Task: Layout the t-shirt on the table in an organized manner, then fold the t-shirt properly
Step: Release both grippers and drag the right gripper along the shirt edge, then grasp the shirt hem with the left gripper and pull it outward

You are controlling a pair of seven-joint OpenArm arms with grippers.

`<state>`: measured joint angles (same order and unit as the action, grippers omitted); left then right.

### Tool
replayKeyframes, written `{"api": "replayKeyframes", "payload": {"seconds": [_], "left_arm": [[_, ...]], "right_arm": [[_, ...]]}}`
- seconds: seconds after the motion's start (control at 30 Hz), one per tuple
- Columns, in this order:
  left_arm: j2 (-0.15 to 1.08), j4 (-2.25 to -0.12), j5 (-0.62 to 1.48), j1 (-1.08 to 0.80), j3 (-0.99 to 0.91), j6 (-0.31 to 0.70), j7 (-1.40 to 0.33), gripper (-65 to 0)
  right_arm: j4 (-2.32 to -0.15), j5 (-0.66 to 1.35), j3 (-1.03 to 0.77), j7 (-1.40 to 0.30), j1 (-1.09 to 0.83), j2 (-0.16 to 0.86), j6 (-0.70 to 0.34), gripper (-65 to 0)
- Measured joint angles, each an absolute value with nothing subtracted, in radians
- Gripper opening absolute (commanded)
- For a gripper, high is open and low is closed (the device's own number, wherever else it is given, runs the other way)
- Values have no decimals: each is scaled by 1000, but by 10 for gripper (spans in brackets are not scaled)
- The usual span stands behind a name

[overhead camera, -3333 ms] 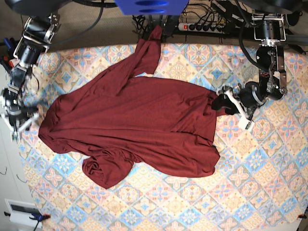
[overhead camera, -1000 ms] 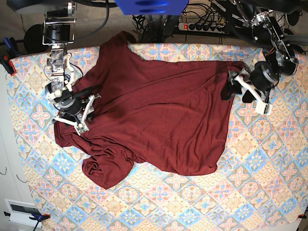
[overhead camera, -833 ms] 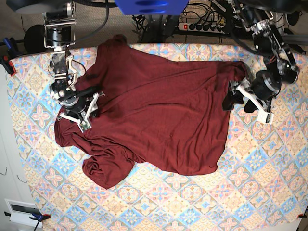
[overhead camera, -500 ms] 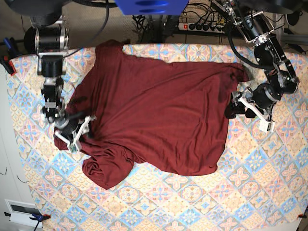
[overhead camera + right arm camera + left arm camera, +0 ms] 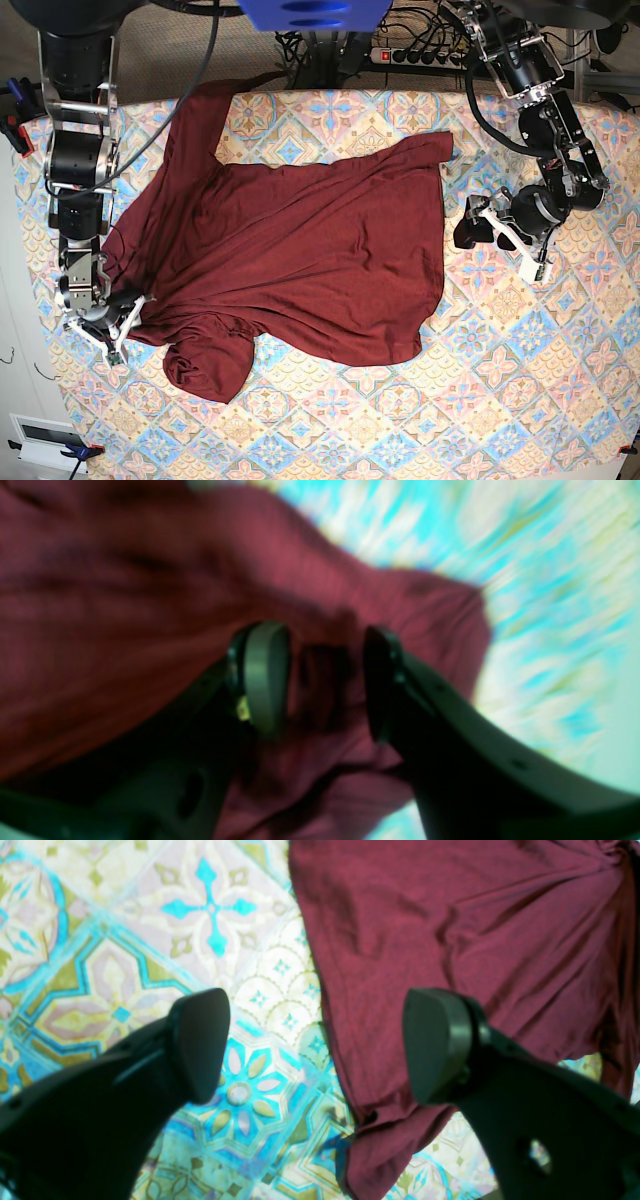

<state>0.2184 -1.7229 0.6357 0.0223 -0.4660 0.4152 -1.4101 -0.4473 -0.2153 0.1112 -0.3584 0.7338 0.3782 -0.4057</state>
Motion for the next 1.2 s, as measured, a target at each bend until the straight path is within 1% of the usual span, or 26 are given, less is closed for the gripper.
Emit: {"api": "replayKeyframes", "payload": {"seconds": [0.1, 0.2, 0.33, 0.43, 0.57, 0.67, 0.73, 0.9, 0.97, 1.1, 1.17, 1.2], "left_arm": [[206, -1723, 635, 25, -469, 415, -1410, -120], [179, -1723, 626, 25, -452, 415, -1411, -120], [133, -1721, 505, 90, -355, 416, -1371, -120], [78, -1694, 380, 151, -281, 416, -1308, -120], [53, -1476, 291, 253, -239, 419, -1211, -120], [58, -1274, 294, 352, -241, 415, -1124, -120], [62, -1174, 284, 412, -242, 404, -1075, -120], [64, -949, 283, 531, -249, 406, -930, -120], [64, -869, 282, 564, -245, 408, -865, -120], [61, -595, 281, 664, -242, 404, -733, -125], [61, -486, 282, 702, -236, 401, -683, -170], [64, -446, 286, 716, -216, 400, -653, -213]], "right_arm": [[-452, -263, 111, -336, 741, 372, -338, -409], [-471, -263, 110, -343, 736, 374, -327, -409], [-636, -257, 98, -360, 717, 385, -339, -411], [-823, -252, -2, -408, 649, 402, -327, -409], [-1043, -265, -104, -534, 495, 410, -344, -409], [-1170, -263, -139, -562, 415, 407, -402, -411], [-1238, -254, -158, -558, 384, 397, -421, -412], [-1343, -255, -231, -581, 244, 399, -423, -411], [-1370, -266, -251, -633, 188, 399, -426, -411], [-1448, -251, -262, -606, 147, 392, -429, -412], [-1486, -251, -262, -604, 131, 384, -425, -412], [-1499, -253, -260, -605, 118, 381, -426, -413]]}}
